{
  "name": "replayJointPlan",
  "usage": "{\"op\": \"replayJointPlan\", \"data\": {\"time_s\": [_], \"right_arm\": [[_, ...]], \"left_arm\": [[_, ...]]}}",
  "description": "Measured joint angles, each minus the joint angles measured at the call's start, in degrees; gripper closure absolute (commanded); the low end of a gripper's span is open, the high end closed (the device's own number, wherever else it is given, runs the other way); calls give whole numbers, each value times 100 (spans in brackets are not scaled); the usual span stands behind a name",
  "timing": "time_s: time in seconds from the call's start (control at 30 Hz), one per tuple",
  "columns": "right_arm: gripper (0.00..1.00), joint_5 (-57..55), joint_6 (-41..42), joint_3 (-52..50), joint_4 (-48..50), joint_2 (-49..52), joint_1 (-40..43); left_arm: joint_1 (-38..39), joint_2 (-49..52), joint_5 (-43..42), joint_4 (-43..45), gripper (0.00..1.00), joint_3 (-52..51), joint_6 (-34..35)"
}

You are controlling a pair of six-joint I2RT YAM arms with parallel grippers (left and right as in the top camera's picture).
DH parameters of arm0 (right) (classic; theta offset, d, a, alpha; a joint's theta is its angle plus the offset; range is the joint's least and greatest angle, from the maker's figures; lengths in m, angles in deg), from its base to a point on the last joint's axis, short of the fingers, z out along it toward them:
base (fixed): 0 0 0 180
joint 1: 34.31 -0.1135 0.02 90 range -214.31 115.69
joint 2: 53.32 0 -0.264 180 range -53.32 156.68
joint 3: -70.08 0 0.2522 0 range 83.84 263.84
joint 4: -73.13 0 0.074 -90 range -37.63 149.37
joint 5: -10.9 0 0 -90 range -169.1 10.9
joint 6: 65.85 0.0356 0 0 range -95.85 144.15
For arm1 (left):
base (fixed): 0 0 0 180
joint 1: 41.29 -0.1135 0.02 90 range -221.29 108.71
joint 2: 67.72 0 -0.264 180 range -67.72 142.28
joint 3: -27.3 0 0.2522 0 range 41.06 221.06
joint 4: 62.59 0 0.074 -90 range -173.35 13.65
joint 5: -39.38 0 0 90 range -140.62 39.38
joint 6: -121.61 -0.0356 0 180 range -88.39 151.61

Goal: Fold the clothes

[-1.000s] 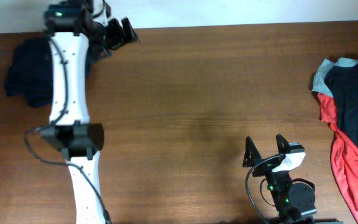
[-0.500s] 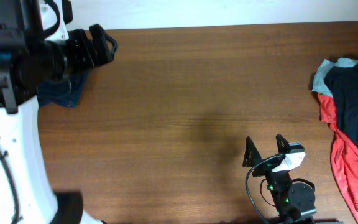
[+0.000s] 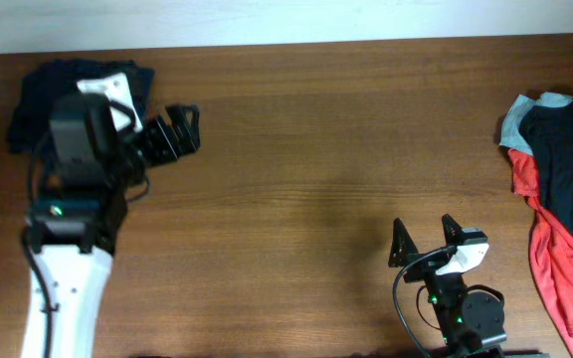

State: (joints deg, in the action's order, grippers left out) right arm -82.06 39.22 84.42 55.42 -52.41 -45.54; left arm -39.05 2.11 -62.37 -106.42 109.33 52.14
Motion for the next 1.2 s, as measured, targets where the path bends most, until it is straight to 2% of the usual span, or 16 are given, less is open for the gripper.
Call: {"op": "replayJointPlan", "data": {"time_s": [0.4,0.57,0.7,1.0,1.2], "right_arm": [[1,0,-2,0,0,0,0],[2,0,-2,0,2,0,0],[1,-2,-2,0,2,0,0],[1,-2,-4,0,2,0,0],[1,-2,0,0,2,0,0]], "left_arm": [[0,-1366,732,3716,1,-3698,-2],[0,-1926,868,4865,1,-4981,0],[0,-2293,953,5462,1,-5825,2],[0,-2815,1158,5598,1,-6679,2],[0,-3060,1335,5217,1,-6743,-4]]}}
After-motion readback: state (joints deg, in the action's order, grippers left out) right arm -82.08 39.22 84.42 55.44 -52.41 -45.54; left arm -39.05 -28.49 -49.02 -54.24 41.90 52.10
